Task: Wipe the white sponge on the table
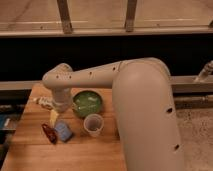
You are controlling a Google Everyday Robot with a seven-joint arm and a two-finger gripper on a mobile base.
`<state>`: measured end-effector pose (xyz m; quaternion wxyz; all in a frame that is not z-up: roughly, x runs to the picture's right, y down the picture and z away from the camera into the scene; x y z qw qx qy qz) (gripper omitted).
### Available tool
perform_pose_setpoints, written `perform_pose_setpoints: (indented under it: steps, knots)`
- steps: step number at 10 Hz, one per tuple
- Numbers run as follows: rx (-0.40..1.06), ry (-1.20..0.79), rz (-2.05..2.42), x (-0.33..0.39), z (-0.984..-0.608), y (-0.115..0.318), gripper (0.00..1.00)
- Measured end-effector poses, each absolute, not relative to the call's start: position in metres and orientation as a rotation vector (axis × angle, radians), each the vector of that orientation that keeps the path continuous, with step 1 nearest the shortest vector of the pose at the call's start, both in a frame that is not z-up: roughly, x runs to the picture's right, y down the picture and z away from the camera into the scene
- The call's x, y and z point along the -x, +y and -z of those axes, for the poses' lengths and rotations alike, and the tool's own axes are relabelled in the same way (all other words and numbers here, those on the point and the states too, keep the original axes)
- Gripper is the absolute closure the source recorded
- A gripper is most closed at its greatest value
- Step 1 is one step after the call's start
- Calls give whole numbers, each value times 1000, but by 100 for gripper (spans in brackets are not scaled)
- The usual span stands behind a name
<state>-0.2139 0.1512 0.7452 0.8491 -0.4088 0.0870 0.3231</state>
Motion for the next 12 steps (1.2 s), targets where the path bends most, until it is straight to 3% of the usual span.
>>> perform_pose_setpoints:
  steps: [12]
  knots:
    - [964, 182, -661, 232, -763, 186, 20]
